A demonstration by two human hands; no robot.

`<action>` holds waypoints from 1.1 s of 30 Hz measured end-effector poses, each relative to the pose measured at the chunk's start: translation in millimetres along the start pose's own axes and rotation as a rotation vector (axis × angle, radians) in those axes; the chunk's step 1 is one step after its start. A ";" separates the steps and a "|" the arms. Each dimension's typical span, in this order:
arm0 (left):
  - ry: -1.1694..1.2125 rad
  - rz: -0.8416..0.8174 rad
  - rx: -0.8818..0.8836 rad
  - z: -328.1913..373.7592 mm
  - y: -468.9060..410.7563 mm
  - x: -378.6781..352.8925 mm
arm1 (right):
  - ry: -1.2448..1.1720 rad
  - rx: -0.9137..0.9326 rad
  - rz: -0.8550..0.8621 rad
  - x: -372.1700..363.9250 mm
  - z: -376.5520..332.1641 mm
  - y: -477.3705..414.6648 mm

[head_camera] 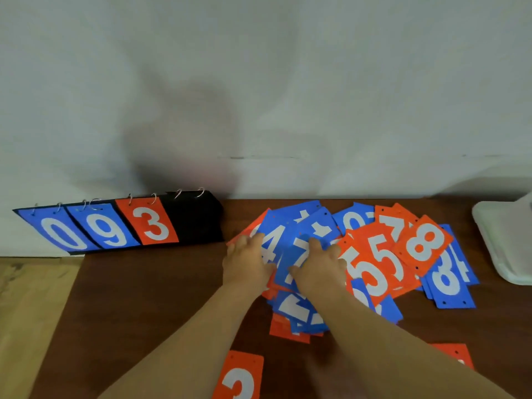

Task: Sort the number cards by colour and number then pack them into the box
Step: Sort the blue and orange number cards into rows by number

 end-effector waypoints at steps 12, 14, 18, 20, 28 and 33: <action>0.115 -0.052 0.092 -7.1 -17.2 -4.7 | -0.318 0.026 0.101 -3.6 6.5 -3.5; 0.123 -0.076 0.084 -5.1 -18.9 -3.8 | -0.425 0.039 0.099 -0.3 13.8 -4.9; 0.186 -0.043 0.034 -0.9 -19.8 5.9 | -0.520 0.048 0.146 17.4 33.7 -2.1; 0.259 -0.036 0.012 -1.2 -17.2 10.9 | -0.534 0.079 0.180 26.9 43.8 4.1; 0.330 0.059 -0.064 5.1 19.2 41.3 | -0.663 0.157 0.174 53.6 76.7 38.2; 0.572 0.104 -0.007 17.9 66.0 48.8 | -0.685 0.191 0.197 77.1 96.0 74.1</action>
Point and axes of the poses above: each hand's wrist, its own y-axis away from the middle knuckle, its own x-axis out of the back of the hand, z = x × y, the point moved 6 cm from there along -y, towards the middle knuckle, and after that the axes turned 4 degrees about -z, right-handed, at the moved point
